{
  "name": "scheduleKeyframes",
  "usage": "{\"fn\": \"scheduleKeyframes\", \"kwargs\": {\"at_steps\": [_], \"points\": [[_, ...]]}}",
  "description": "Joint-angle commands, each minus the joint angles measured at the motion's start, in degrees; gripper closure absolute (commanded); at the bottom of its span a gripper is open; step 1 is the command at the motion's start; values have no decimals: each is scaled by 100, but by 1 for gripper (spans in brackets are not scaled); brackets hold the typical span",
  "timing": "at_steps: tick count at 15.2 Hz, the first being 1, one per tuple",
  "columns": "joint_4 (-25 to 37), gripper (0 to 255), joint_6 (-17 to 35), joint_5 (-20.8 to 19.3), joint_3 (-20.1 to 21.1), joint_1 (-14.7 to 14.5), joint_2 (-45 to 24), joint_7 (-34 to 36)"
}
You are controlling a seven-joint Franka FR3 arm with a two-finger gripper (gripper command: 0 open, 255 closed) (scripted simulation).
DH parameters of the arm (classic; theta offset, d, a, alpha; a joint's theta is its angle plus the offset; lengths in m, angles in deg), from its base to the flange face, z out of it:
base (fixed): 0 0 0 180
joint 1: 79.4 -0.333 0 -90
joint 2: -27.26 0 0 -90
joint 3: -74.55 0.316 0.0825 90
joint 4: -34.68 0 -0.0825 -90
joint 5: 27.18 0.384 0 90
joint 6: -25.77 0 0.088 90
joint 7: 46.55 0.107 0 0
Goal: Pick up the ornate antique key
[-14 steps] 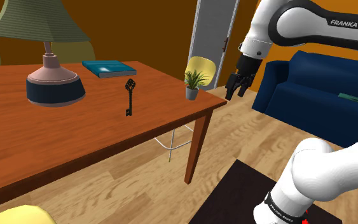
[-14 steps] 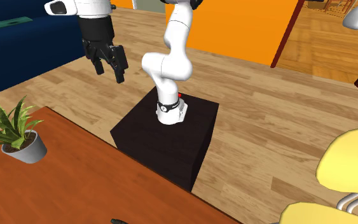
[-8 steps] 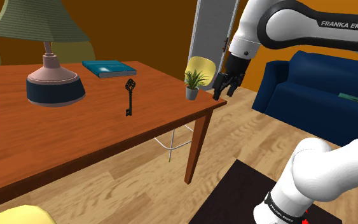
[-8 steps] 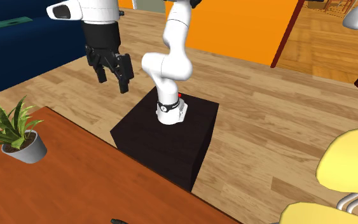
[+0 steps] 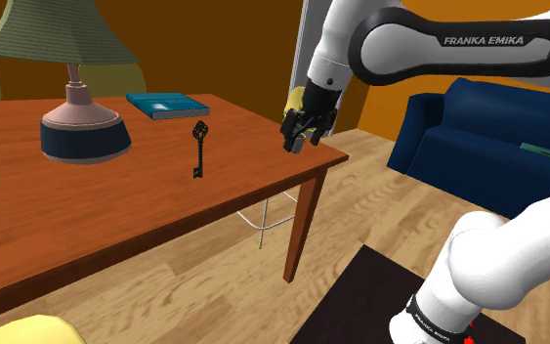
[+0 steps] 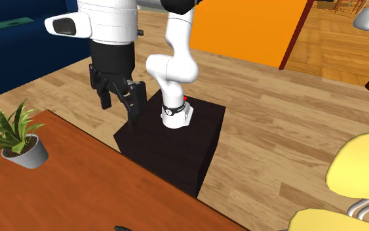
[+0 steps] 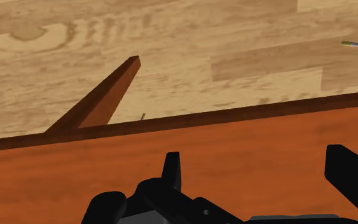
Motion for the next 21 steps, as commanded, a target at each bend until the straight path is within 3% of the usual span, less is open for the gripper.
{"fn": "scheduleKeyframes", "kwargs": {"at_steps": [1,9,17,21], "points": [[233,0,192,-79,243,7,-320,291],[1458,0,652,-860,1143,128,-1763,1497],[3284,0,429,-2363,1822,-79,-3563,2825],[3118,0,625,-2445,1801,-108,-3615,2939]]}}
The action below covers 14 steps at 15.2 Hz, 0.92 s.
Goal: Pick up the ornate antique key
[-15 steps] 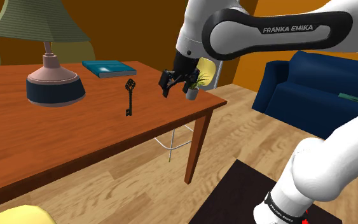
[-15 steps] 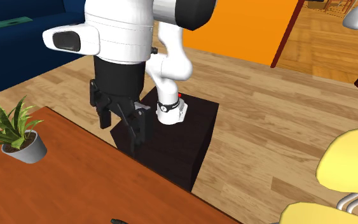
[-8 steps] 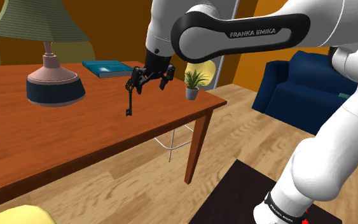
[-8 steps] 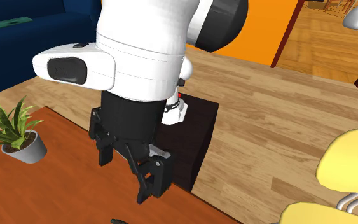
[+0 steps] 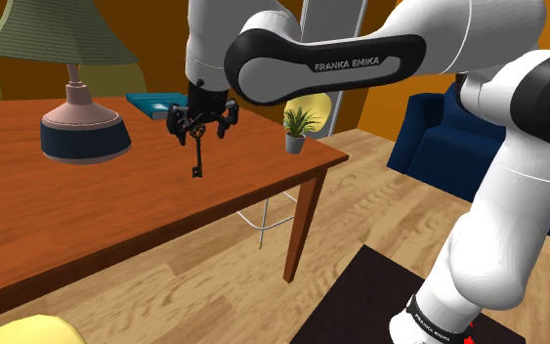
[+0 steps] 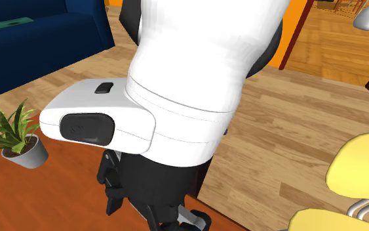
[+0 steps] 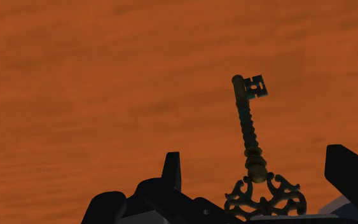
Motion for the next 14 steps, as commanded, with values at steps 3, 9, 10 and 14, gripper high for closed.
{"fn": "scheduleKeyframes", "kwargs": {"at_steps": [3,9,10,14], "points": [[-251,0,270,-75,-14,8,-37,116],[-379,255,390,-98,-21,16,-34,162],[-380,255,391,-97,-21,16,-33,161],[-381,255,391,-98,-21,16,-33,162]]}}
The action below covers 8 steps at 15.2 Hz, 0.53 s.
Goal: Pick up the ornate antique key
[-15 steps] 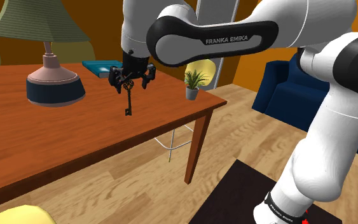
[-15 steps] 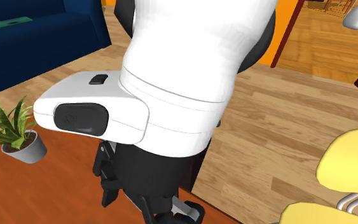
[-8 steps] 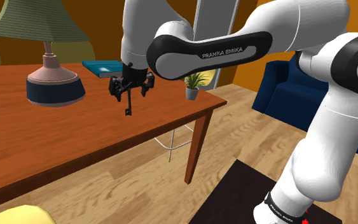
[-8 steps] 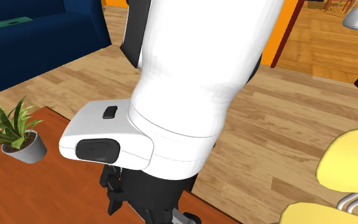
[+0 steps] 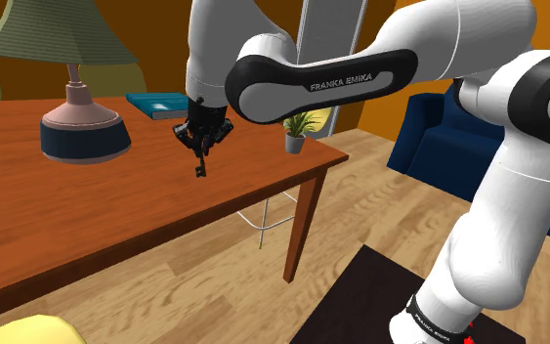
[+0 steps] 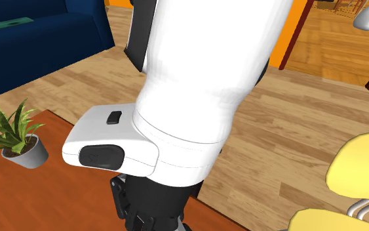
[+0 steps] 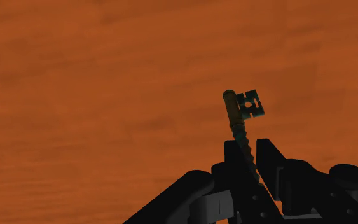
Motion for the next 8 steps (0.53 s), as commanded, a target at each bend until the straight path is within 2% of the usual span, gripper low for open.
{"fn": "scheduleKeyframes", "kwargs": {"at_steps": [1,8], "points": [[-2,255,1,1,1,-1,-1,0],[459,255,-433,80,24,-24,-5,-167]]}}
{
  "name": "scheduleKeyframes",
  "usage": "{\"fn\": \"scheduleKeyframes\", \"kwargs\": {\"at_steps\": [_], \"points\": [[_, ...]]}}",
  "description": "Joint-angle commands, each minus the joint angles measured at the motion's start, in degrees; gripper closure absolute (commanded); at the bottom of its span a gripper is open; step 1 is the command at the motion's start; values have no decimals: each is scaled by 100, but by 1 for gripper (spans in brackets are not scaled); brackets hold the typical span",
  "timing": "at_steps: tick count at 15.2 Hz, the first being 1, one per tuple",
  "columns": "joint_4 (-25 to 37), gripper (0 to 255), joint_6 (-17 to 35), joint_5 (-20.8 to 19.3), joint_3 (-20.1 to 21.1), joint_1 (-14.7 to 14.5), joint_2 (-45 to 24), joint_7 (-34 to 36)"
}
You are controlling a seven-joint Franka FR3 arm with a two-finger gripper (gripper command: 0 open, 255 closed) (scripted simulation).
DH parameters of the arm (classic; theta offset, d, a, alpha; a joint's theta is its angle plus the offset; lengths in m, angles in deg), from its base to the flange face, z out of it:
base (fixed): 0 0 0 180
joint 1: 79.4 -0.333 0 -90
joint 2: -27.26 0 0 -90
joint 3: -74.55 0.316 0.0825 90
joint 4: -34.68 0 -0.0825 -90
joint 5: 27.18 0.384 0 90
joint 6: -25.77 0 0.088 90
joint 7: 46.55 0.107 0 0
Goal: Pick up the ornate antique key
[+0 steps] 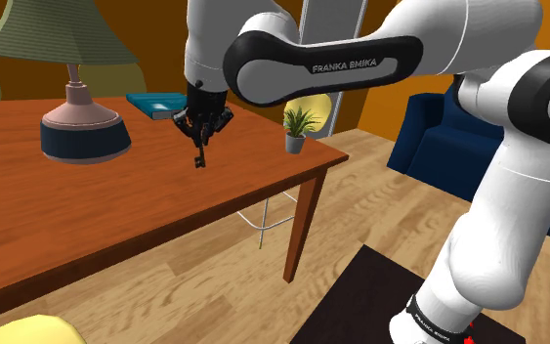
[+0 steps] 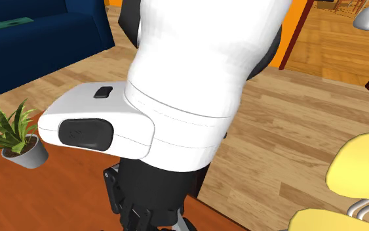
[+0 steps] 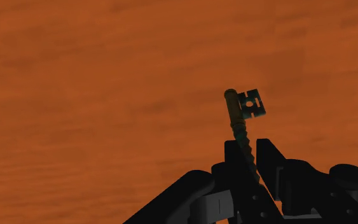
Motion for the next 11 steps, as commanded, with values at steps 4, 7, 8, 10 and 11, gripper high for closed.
{"fn": "scheduleKeyframes", "kwargs": {"at_steps": [4,7,8,10,11], "points": [[380,255,-356,47,19,-22,-11,-125],[647,255,-584,55,31,-42,-47,-195],[741,255,-662,55,36,-50,-63,-217],[849,255,-752,54,41,-60,-81,-242],[850,255,-752,54,41,-60,-82,-242]]}}
